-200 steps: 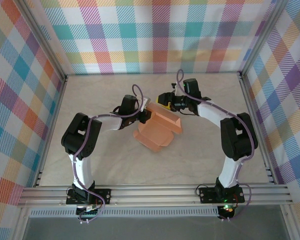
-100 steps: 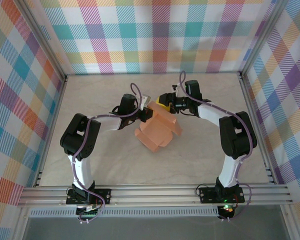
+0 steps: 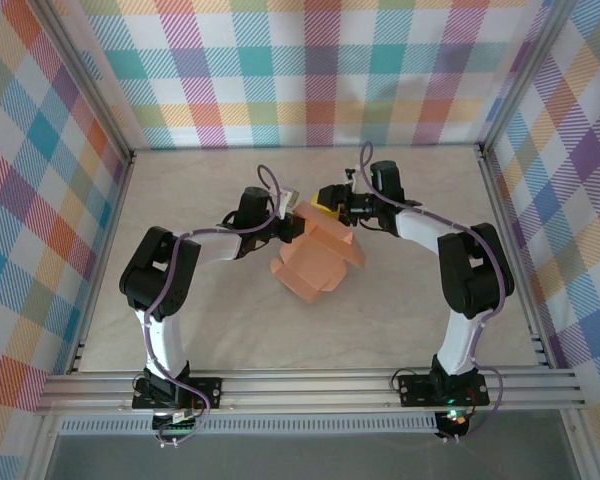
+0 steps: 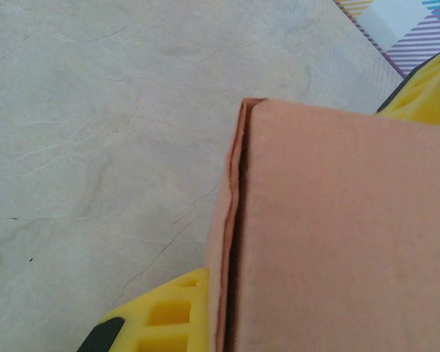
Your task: Fold the paper box
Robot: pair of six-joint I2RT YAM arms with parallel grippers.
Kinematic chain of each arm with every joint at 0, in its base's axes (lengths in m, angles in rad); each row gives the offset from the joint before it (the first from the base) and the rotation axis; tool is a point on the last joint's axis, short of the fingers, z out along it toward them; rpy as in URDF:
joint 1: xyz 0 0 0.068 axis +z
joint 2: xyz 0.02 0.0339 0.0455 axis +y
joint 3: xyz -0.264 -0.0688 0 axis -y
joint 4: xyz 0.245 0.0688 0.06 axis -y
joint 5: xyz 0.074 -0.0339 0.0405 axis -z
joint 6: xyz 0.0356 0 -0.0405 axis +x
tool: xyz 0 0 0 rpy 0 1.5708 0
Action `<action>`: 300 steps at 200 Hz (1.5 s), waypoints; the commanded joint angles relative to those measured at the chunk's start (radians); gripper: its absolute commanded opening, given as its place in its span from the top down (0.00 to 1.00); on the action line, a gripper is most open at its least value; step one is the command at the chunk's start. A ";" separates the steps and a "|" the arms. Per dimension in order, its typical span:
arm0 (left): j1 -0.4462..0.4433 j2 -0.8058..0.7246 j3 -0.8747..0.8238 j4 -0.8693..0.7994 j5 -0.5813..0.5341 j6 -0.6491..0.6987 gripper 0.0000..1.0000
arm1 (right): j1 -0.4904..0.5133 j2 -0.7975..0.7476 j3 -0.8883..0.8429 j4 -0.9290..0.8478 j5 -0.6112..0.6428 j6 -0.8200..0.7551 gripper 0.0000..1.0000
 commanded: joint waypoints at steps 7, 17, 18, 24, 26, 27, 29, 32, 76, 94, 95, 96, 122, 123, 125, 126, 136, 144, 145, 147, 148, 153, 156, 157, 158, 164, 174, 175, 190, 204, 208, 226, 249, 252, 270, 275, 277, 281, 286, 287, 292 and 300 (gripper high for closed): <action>0.006 -0.028 0.000 0.064 0.024 -0.011 1.00 | 0.012 -0.009 -0.002 -0.012 -0.054 0.002 0.42; 0.006 -0.025 0.007 0.065 0.023 -0.026 1.00 | 0.025 -0.002 -0.010 0.001 -0.067 0.007 0.42; 0.006 -0.025 0.008 0.065 0.023 -0.027 1.00 | 0.027 -0.003 -0.010 0.001 -0.068 0.007 0.42; 0.006 -0.022 0.013 0.065 0.019 -0.037 1.00 | 0.035 -0.003 -0.015 0.004 -0.072 0.007 0.42; 0.006 -0.021 0.015 0.064 0.016 -0.041 1.00 | 0.037 -0.005 -0.016 0.006 -0.075 0.006 0.42; 0.006 -0.021 0.015 0.064 0.014 -0.042 1.00 | 0.039 -0.004 -0.017 0.007 -0.076 0.006 0.42; 0.006 -0.020 0.017 0.063 0.010 -0.046 1.00 | 0.041 -0.005 -0.019 0.008 -0.078 0.005 0.42; 0.006 -0.019 0.019 0.062 0.006 -0.052 1.00 | 0.044 -0.007 -0.021 0.012 -0.082 0.006 0.42; 0.008 -0.016 0.014 0.067 -0.020 -0.128 1.00 | 0.005 -0.122 -0.053 -0.054 0.063 -0.077 0.33; 0.009 -0.017 -0.012 0.115 -0.015 -0.190 1.00 | -0.036 -0.186 -0.069 -0.049 0.133 -0.082 0.22; 0.009 -0.017 -0.013 0.117 -0.015 -0.192 1.00 | -0.038 -0.190 -0.071 -0.048 0.136 -0.082 0.22; 0.009 -0.017 -0.013 0.119 -0.015 -0.197 1.00 | -0.041 -0.194 -0.072 -0.047 0.140 -0.083 0.21; 0.020 -0.005 -0.006 0.143 -0.009 -0.331 1.00 | -0.120 -0.310 -0.148 -0.016 0.228 -0.064 0.18; 0.021 -0.004 -0.005 0.144 -0.009 -0.338 1.00 | -0.123 -0.310 -0.150 -0.016 0.230 -0.060 0.18; 0.023 -0.003 -0.004 0.145 -0.009 -0.350 1.00 | -0.131 -0.327 -0.159 -0.011 0.234 -0.059 0.18; 0.023 -0.002 -0.003 0.145 -0.009 -0.356 1.00 | -0.135 -0.330 -0.164 -0.009 0.236 -0.057 0.18; 0.030 0.007 -0.001 0.169 0.001 -0.419 1.00 | -0.177 -0.382 -0.218 0.026 0.245 -0.023 0.18; 0.035 0.014 -0.001 0.195 0.012 -0.470 1.00 | -0.212 -0.419 -0.266 0.063 0.248 0.006 0.18; 0.037 0.015 -0.001 0.197 0.013 -0.479 1.00 | -0.218 -0.426 -0.273 0.067 0.248 0.010 0.18; 0.037 0.017 0.000 0.202 0.015 -0.494 1.00 | -0.226 -0.438 -0.285 0.077 0.248 0.018 0.18; 0.038 0.018 0.000 0.204 0.016 -0.500 1.00 | -0.230 -0.443 -0.292 0.079 0.249 0.023 0.18; 0.040 0.023 0.001 0.214 0.022 -0.526 1.00 | -0.252 -0.467 -0.324 0.106 0.249 0.042 0.19; 0.042 0.026 0.004 0.218 0.023 -0.544 1.00 | -0.266 -0.480 -0.344 0.122 0.247 0.053 0.19; 0.043 0.027 0.005 0.218 0.024 -0.549 1.00 | -0.270 -0.485 -0.351 0.125 0.247 0.056 0.19; 0.044 0.028 0.006 0.218 0.026 -0.555 1.00 | -0.274 -0.490 -0.357 0.131 0.246 0.059 0.19; 0.047 0.032 0.010 0.218 0.030 -0.583 1.00 | -0.296 -0.515 -0.393 0.158 0.241 0.076 0.19; 0.056 0.043 0.020 0.216 0.042 -0.627 1.00 | -0.324 -0.551 -0.438 0.181 0.231 0.094 0.20; 0.057 0.043 0.021 0.216 0.044 -0.635 1.00 | -0.326 -0.554 -0.441 0.183 0.230 0.094 0.20; 0.073 0.061 0.036 0.221 0.087 -0.704 1.00 | -0.340 -0.572 -0.482 0.170 0.211 0.083 0.20; 0.081 0.072 0.042 0.239 0.119 -0.746 1.00 | -0.340 -0.543 -0.501 0.195 0.154 0.109 0.25; 0.081 0.072 0.042 0.243 0.126 -0.751 1.00 | -0.340 -0.528 -0.507 0.226 0.130 0.128 0.26; 0.083 0.071 0.057 0.236 0.163 -0.755 1.00 | -0.325 -0.460 -0.524 0.369 0.068 0.223 0.30; 0.083 0.069 0.064 0.224 0.179 -0.755 1.00 | -0.267 -0.389 -0.484 0.455 0.015 0.239 0.34; 0.083 0.068 0.058 0.223 0.172 -0.753 1.00 | -0.257 -0.381 -0.478 0.471 0.007 0.242 0.34; 0.083 0.060 0.042 0.219 0.155 -0.742 1.00 | -0.209 -0.340 -0.448 0.531 -0.008 0.264 0.33; 0.083 0.061 0.040 0.221 0.156 -0.743 1.00 | -0.199 -0.332 -0.441 0.536 -0.003 0.267 0.34; 0.083 0.060 0.039 0.222 0.158 -0.743 1.00 | -0.195 -0.328 -0.437 0.537 -0.001 0.269 0.34; 0.083 0.062 0.037 0.226 0.159 -0.744 1.00 | -0.191 -0.321 -0.432 0.539 0.001 0.271 0.34; 0.082 0.064 0.036 0.232 0.159 -0.746 1.00 | -0.183 -0.312 -0.424 0.545 0.002 0.276 0.35; 0.082 0.064 0.036 0.233 0.161 -0.746 1.00 | -0.183 -0.310 -0.422 0.547 0.002 0.277 0.35; 0.082 0.065 0.035 0.237 0.165 -0.746 1.00 | -0.179 -0.301 -0.416 0.559 0.002 0.287 0.36; 0.082 0.067 0.036 0.236 0.168 -0.741 1.00 | -0.174 -0.285 -0.408 0.591 -0.004 0.308 0.36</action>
